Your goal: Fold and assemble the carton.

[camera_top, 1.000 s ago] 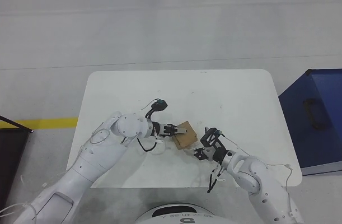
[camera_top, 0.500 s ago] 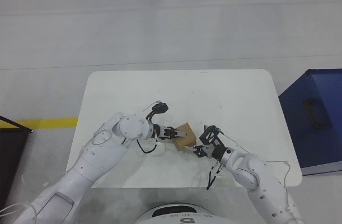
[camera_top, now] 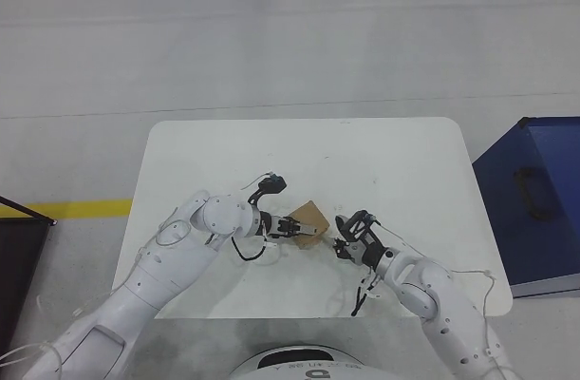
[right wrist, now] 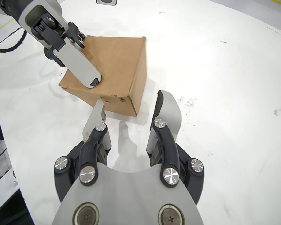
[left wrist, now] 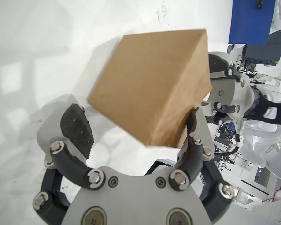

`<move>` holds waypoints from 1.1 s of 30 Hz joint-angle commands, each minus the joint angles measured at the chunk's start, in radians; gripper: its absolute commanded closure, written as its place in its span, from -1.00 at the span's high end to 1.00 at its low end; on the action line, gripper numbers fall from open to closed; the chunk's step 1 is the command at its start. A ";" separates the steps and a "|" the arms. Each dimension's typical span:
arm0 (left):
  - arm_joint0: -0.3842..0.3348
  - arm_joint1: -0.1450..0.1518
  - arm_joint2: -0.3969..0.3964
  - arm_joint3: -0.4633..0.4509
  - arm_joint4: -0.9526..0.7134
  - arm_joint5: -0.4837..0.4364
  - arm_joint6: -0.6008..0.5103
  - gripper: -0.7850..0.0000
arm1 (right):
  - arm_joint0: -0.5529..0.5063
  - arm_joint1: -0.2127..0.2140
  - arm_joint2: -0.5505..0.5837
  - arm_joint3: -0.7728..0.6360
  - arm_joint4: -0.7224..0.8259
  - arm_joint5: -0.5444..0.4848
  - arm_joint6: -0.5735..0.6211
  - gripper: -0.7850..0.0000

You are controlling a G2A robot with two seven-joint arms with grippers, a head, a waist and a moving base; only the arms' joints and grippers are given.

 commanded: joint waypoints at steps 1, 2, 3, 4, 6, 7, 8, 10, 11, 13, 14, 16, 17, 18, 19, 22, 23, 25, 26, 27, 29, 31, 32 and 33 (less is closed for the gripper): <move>0.000 0.000 -0.001 0.000 -0.001 -0.001 0.000 1.00 | -0.006 0.002 0.007 -0.009 -0.005 0.002 0.002 -0.01; 0.001 0.000 -0.002 0.001 -0.003 -0.002 0.001 1.00 | -0.009 0.003 0.010 -0.017 -0.010 0.002 0.001 0.01; 0.001 0.000 -0.003 0.001 -0.007 -0.004 0.003 1.00 | -0.012 0.004 0.012 -0.025 -0.016 0.001 0.002 0.08; 0.002 0.000 -0.006 0.001 -0.012 -0.006 0.003 1.00 | -0.015 0.006 0.013 -0.035 -0.027 -0.003 0.002 0.10; 0.002 0.002 -0.020 -0.002 -0.028 -0.012 0.010 1.00 | -0.019 0.008 0.014 -0.060 -0.053 -0.011 0.001 0.19; 0.004 0.003 -0.030 -0.004 -0.038 -0.017 0.013 1.00 | -0.021 0.010 0.015 -0.075 -0.075 -0.017 0.000 0.28; 0.007 0.006 -0.041 -0.007 -0.047 -0.022 0.014 1.00 | -0.023 0.013 0.014 -0.093 -0.104 -0.026 0.002 0.34; 0.014 0.012 -0.067 -0.017 -0.061 -0.030 0.014 1.00 | -0.023 0.018 0.011 -0.134 -0.178 -0.055 0.009 0.43; 0.020 0.016 -0.083 -0.022 -0.063 -0.033 0.015 1.00 | -0.020 0.022 0.006 -0.156 -0.226 -0.087 0.013 0.38; 0.035 0.027 -0.116 -0.037 -0.060 -0.037 0.015 1.00 | -0.010 0.029 0.002 -0.189 -0.296 -0.146 0.017 0.60; 0.044 0.032 -0.134 -0.046 -0.057 -0.040 0.015 1.00 | -0.001 0.032 -0.001 -0.202 -0.317 -0.182 0.029 0.65; 0.065 0.044 -0.170 -0.064 -0.044 -0.042 0.015 1.00 | 0.031 0.037 0.001 -0.230 -0.326 -0.259 0.059 0.76; 0.077 0.049 -0.190 -0.073 -0.039 -0.041 0.019 1.00 | 0.052 0.039 0.004 -0.240 -0.328 -0.293 0.081 0.76; 0.090 0.055 -0.210 -0.080 -0.040 -0.037 0.024 1.00 | 0.075 0.041 0.005 -0.251 -0.328 -0.322 0.104 0.76; 0.103 0.060 -0.233 -0.088 -0.043 -0.035 0.033 1.00 | 0.098 0.042 0.002 -0.257 -0.319 -0.349 0.122 0.74; 0.153 0.071 -0.308 -0.111 -0.096 -0.034 0.098 1.00 | 0.175 0.042 -0.027 -0.258 -0.332 -0.412 0.214 0.68; 0.171 0.074 -0.333 -0.120 -0.122 -0.038 0.122 1.00 | 0.201 0.041 -0.048 -0.251 -0.335 -0.436 0.241 0.67; 0.210 0.079 -0.382 -0.138 -0.163 -0.042 0.179 1.00 | 0.254 0.038 -0.093 -0.227 -0.340 -0.481 0.297 0.64; 0.217 0.080 -0.389 -0.141 -0.169 -0.043 0.187 1.00 | 0.279 0.037 -0.117 -0.214 -0.349 -0.501 0.328 0.67; 0.217 0.080 -0.389 -0.141 -0.169 -0.043 0.187 1.00 | 0.304 0.034 -0.141 -0.202 -0.356 -0.513 0.359 0.67; 0.217 0.080 -0.389 -0.141 -0.169 -0.043 0.187 1.00 | 0.351 0.028 -0.184 -0.179 -0.364 -0.527 0.411 0.60; 0.217 0.080 -0.389 -0.141 -0.169 -0.043 0.187 1.00 | 0.394 0.022 -0.215 -0.158 -0.338 -0.546 0.440 0.57; 0.217 0.080 -0.389 -0.141 -0.169 -0.043 0.187 1.00 | 0.414 0.020 -0.227 -0.148 -0.323 -0.557 0.456 0.58; 0.217 0.080 -0.389 -0.141 -0.169 -0.043 0.187 1.00 | 0.433 0.018 -0.238 -0.141 -0.309 -0.563 0.473 0.58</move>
